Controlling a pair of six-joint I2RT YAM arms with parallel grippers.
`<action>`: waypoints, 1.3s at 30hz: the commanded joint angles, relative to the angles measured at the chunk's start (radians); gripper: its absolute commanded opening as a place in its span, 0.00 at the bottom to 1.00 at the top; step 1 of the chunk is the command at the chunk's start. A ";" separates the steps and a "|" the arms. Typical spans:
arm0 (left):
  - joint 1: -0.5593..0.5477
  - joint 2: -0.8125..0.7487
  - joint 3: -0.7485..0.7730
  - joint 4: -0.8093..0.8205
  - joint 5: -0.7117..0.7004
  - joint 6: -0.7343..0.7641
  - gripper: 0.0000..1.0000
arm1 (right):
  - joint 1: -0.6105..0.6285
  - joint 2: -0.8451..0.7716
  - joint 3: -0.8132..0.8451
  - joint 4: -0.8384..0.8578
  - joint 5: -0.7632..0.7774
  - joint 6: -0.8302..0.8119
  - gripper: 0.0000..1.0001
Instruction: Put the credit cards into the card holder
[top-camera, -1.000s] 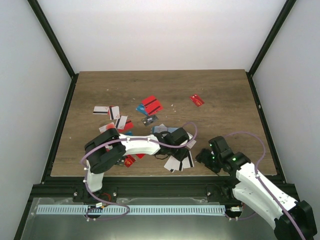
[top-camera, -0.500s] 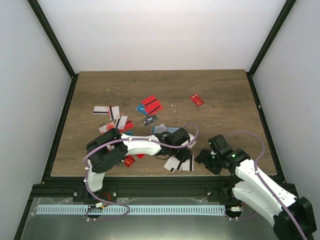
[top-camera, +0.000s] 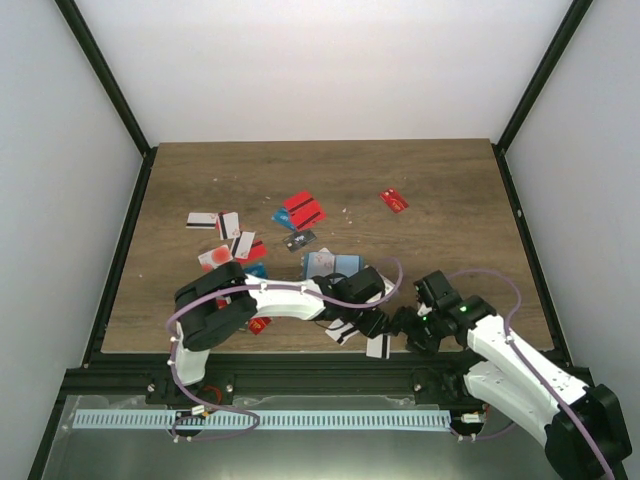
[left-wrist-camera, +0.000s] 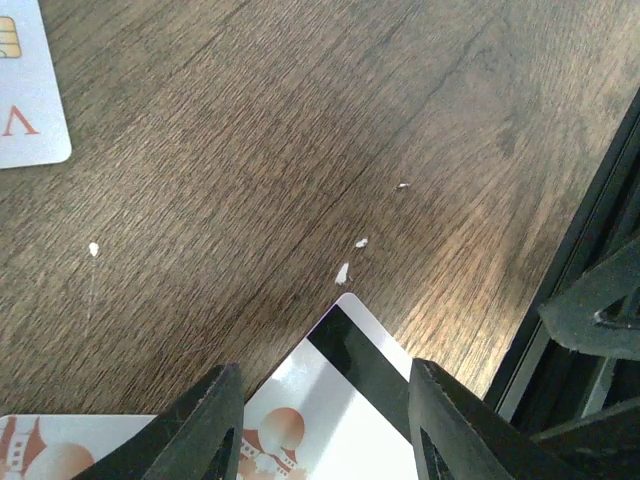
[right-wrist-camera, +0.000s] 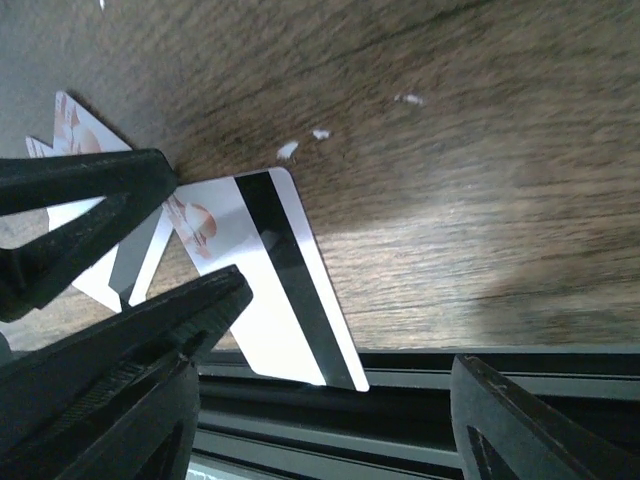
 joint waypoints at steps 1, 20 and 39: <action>-0.004 -0.055 -0.015 0.014 -0.012 -0.015 0.48 | -0.007 -0.003 -0.032 0.030 -0.081 -0.014 0.69; 0.004 -0.079 -0.059 0.003 -0.016 -0.032 0.34 | -0.007 0.050 -0.177 0.239 -0.222 -0.042 0.60; 0.002 -0.026 -0.182 0.107 0.063 -0.091 0.25 | -0.007 0.077 -0.278 0.415 -0.238 -0.006 0.23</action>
